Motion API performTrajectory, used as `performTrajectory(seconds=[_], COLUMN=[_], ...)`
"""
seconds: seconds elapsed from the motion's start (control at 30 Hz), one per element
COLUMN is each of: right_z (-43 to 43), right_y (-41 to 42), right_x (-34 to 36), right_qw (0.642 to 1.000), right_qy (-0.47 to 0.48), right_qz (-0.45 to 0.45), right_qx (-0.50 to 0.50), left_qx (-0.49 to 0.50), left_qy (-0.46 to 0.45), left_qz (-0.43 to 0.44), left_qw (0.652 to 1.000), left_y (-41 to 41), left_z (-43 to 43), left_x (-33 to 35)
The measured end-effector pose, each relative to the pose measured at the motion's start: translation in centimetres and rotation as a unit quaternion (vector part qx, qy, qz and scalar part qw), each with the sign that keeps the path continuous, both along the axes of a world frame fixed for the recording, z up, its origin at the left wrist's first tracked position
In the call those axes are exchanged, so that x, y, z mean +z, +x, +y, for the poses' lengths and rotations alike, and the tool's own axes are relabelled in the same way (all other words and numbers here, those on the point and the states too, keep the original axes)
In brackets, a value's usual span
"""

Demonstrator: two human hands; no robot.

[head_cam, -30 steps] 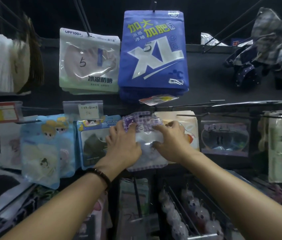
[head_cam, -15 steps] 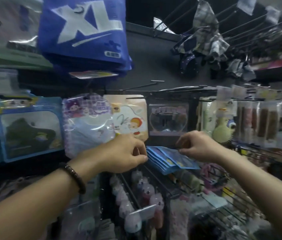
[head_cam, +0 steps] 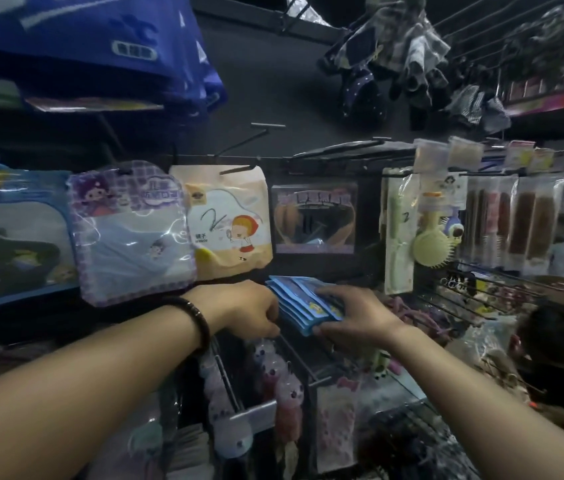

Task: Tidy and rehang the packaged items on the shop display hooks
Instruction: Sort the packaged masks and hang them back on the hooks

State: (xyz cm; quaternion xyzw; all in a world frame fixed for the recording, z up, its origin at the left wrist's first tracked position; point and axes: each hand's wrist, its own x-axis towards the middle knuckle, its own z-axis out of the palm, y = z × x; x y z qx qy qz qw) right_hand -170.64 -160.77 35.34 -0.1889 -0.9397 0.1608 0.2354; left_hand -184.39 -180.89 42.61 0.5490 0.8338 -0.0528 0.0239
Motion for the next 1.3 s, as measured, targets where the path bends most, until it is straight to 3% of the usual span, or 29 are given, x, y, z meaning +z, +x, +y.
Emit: performTrajectory(seconds=[0.3, 0.53, 0.73, 0.87, 0.93, 1.0, 1.1, 1.17, 1.23, 1.3], right_z=[1.6, 1.6, 2.6, 2.1, 1.1, 0.0, -2.7, -5.6, -8.4, -10.9], right_y=[-0.4, -1.2, -1.1, -0.4, 0.2, 1.0, 2.7, 4.2, 5.3, 5.9], right_x=[-0.7, -1.2, -1.9, -1.3, -0.9, -0.6, -0.5, -0.4, -0.6, -0.7], right_qw=[0.999, 0.98, 0.957, 0.927, 0.917, 0.912, 0.902, 0.885, 0.877, 0.881], right_qy=[-0.003, 0.199, 0.264, 0.283, 0.282, 0.271, 0.247, 0.234, 0.217, 0.21], right_qz=[0.04, -0.011, 0.12, 0.244, 0.28, 0.306, 0.354, 0.399, 0.423, 0.416], right_qx=[0.016, 0.002, -0.009, -0.029, -0.025, -0.018, 0.028, 0.052, 0.065, 0.079], left_qx=[-0.014, -0.036, -0.038, 0.009, 0.072, 0.131, 0.121, 0.071, 0.031, 0.009], left_qy=[0.011, 0.069, 0.156, 0.199, 0.218, 0.214, 0.186, 0.172, 0.153, 0.143], left_qz=[-0.023, -0.054, -0.068, -0.154, -0.281, -0.444, -0.694, -0.79, -0.824, -0.824], left_qw=[1.0, 0.995, 0.985, 0.968, 0.932, 0.86, 0.685, 0.584, 0.545, 0.548], left_y=[-0.6, -1.4, -2.3, -2.6, -2.3, -2.2, -2.5, -3.0, -3.0, -2.3], left_z=[-0.3, -0.5, -0.4, -0.5, -0.6, -1.0, -2.9, -5.1, -7.2, -9.3], left_x=[-0.7, -0.8, -0.5, -0.5, -0.5, -0.1, 1.1, 1.9, 2.3, 2.6])
